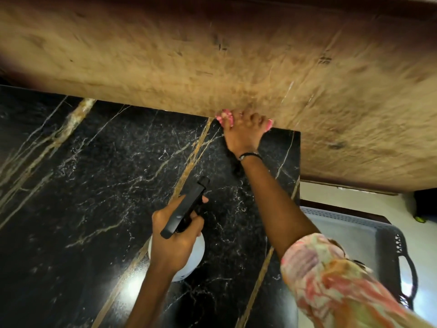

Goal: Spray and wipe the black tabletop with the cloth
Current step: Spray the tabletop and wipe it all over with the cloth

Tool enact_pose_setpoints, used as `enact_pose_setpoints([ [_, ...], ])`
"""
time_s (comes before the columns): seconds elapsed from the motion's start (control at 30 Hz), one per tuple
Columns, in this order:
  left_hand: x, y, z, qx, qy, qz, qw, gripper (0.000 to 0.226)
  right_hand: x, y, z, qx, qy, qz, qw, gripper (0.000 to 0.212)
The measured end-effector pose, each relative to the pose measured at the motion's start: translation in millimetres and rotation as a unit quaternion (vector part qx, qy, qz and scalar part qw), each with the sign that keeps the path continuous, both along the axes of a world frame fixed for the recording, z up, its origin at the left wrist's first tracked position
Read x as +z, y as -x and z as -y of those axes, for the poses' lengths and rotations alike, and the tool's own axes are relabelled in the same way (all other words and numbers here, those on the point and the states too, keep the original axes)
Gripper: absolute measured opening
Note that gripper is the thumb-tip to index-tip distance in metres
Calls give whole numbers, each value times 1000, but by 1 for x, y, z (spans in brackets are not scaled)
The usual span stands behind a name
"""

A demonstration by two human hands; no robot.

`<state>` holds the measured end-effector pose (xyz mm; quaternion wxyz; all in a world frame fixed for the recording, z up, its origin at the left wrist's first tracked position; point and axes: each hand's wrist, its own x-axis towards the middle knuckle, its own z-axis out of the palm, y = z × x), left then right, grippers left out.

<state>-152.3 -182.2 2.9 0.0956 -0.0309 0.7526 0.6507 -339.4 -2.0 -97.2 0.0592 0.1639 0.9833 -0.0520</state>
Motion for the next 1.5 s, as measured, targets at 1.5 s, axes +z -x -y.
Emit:
enact_pose_setpoints([
  [1.5,17,-9,69,-20,-32,33,999,26,9,-91,-59,-206,45,-27,977,67],
])
